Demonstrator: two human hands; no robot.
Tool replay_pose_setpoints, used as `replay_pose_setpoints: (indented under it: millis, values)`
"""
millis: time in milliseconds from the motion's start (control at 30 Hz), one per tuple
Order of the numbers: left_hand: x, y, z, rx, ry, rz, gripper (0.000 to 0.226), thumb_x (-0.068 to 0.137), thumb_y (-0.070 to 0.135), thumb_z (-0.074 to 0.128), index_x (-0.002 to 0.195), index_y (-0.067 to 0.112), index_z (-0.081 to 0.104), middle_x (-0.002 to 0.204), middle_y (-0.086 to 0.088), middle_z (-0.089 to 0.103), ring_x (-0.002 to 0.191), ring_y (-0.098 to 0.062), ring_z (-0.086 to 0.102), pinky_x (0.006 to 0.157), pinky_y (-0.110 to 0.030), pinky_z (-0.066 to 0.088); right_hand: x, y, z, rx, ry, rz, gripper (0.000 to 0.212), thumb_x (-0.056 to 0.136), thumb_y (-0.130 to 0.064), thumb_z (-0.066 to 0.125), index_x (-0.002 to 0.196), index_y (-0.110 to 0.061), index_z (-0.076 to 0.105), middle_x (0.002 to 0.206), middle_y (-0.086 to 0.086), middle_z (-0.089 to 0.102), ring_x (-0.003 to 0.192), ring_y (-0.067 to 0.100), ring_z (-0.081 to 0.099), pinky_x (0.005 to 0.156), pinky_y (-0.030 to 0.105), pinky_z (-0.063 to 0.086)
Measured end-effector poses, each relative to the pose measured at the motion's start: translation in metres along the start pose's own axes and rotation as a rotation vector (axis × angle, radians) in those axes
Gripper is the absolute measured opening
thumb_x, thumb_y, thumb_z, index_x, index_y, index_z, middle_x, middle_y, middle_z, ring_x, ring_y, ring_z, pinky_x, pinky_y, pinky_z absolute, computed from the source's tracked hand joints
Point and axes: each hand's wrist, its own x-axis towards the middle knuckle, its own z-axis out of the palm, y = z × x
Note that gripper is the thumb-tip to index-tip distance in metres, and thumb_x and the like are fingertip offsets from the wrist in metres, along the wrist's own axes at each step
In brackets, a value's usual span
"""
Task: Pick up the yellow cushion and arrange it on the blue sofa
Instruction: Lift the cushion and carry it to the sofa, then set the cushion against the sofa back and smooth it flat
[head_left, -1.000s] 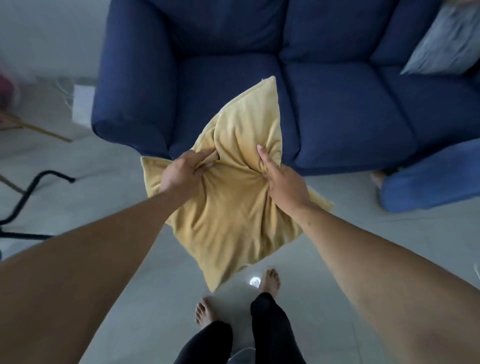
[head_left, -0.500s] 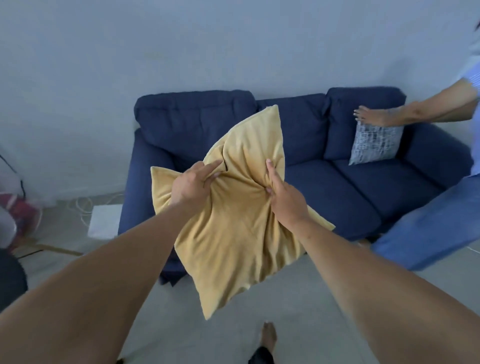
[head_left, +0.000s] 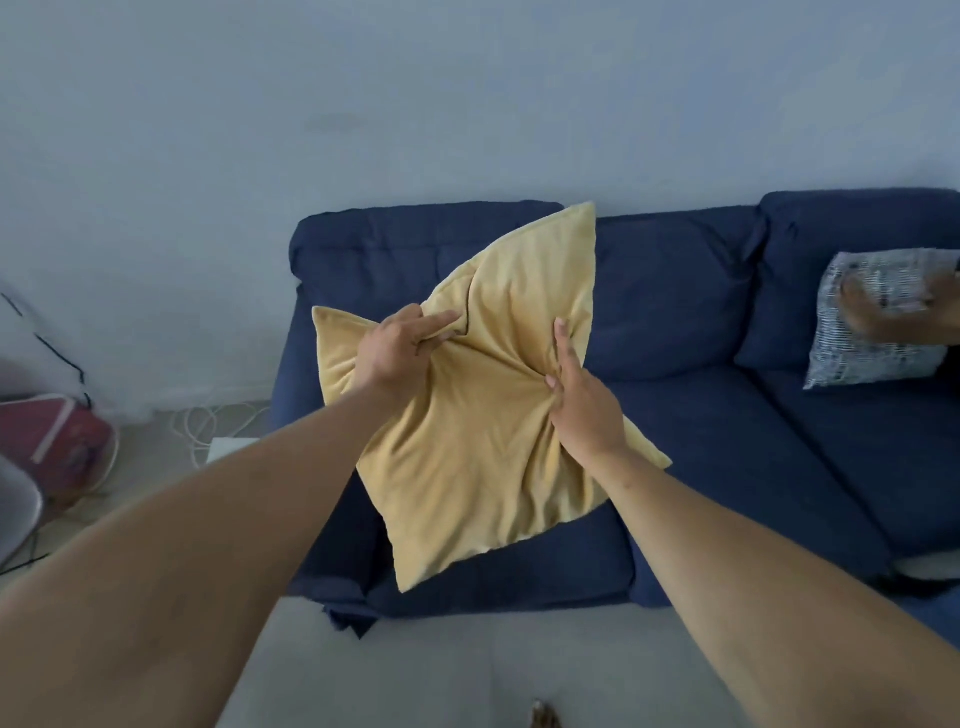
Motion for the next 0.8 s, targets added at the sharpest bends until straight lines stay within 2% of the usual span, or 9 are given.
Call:
replay_pose_setpoints:
  millis: [100,233,333,433,500,567,633,733,800]
  values:
    - [0.048,-0.022,0.013,-0.001,-0.002,-0.008,0.030,0.097,0.031,0.059,0.125,0.033,0.070,0.079,-0.005,0.053,0.074,-0.022,0.055,0.070,-0.034,0.046,0.045,0.002,0.025,0.025,0.010,0.040,0.082,0.102,-0.008,0.047,0.158,-0.042,-0.003,0.065,-0.008,0.042,0.057,0.003,0.045,0.049,0.017,0.031]
    - [0.113,-0.060,0.039,0.001,-0.052,0.034,0.029,0.097,0.026,0.060,0.124,0.029,0.071,0.077,0.003,0.049,0.075,-0.021,0.056,0.077,-0.041,0.049,0.102,0.013,0.071,0.010,0.011,0.098,0.080,0.104,-0.012,0.046,0.158,-0.041,-0.005,0.067,-0.009,0.044,0.059,0.000,0.043,0.048,0.017,0.030]
    - [0.154,-0.092,0.062,0.019,-0.075,0.078,0.030,0.097,0.026,0.059,0.126,0.028,0.070,0.078,0.005,0.047,0.077,-0.016,0.051,0.084,-0.045,0.047,0.138,0.025,0.104,0.002,0.029,0.114,0.080,0.104,-0.011,0.046,0.158,-0.040,-0.005,0.070,-0.017,0.041,0.061,-0.006,0.040,0.047,0.015,0.032]
    - [0.192,-0.125,0.094,0.048,-0.096,0.134,0.032,0.098,0.024,0.057,0.128,0.028,0.068,0.080,0.007,0.045,0.082,-0.012,0.047,0.089,-0.045,0.044,0.172,0.047,0.141,0.027,0.061,0.094,0.079,0.104,-0.008,0.046,0.157,-0.038,-0.004,0.071,-0.017,0.039,0.061,-0.010,0.038,0.049,0.013,0.040]
    - [0.215,-0.141,0.117,0.062,-0.107,0.176,0.033,0.099,0.022,0.057,0.129,0.028,0.067,0.082,0.006,0.043,0.085,-0.012,0.045,0.089,-0.041,0.040,0.195,0.067,0.164,0.020,0.095,0.075,0.082,0.102,-0.005,0.047,0.156,-0.037,-0.005,0.077,-0.008,0.052,0.072,-0.005,0.052,0.047,0.014,0.039]
    - [0.237,-0.161,0.143,0.084,-0.123,0.212,0.034,0.099,0.019,0.056,0.130,0.028,0.066,0.085,0.006,0.043,0.086,-0.011,0.044,0.089,-0.036,0.037,0.218,0.090,0.190,0.046,0.110,0.101,0.084,0.101,-0.005,0.047,0.154,-0.040,-0.009,0.094,0.004,0.064,0.090,0.008,0.067,0.052,0.015,0.042]
    - [0.255,-0.187,0.172,0.084,-0.127,0.257,0.036,0.098,0.011,0.057,0.129,0.025,0.068,0.085,0.007,0.045,0.084,-0.013,0.048,0.088,-0.039,0.043,0.235,0.112,0.219,0.080,0.114,0.125,0.084,0.102,-0.002,0.045,0.152,-0.043,-0.009,0.102,0.005,0.064,0.101,0.017,0.070,0.055,0.011,0.043]
    - [0.272,-0.227,0.211,0.075,-0.126,0.228,0.037,0.096,0.002,0.056,0.124,0.021,0.071,0.083,0.005,0.052,0.081,-0.022,0.057,0.084,-0.047,0.050,0.257,0.148,0.266,0.077,0.117,0.089,0.081,0.103,-0.005,0.048,0.153,-0.042,-0.003,0.091,-0.004,0.056,0.097,0.025,0.070,0.057,0.003,0.041]
    - [0.272,-0.245,0.232,0.150,-0.128,0.235,0.039,0.095,0.002,0.056,0.126,0.021,0.069,0.087,0.002,0.055,0.086,-0.026,0.059,0.090,-0.046,0.046,0.266,0.169,0.293,0.116,0.134,0.116,0.074,0.106,-0.018,0.047,0.154,-0.046,-0.001,0.108,0.001,0.062,0.104,0.023,0.067,0.062,0.006,0.045]
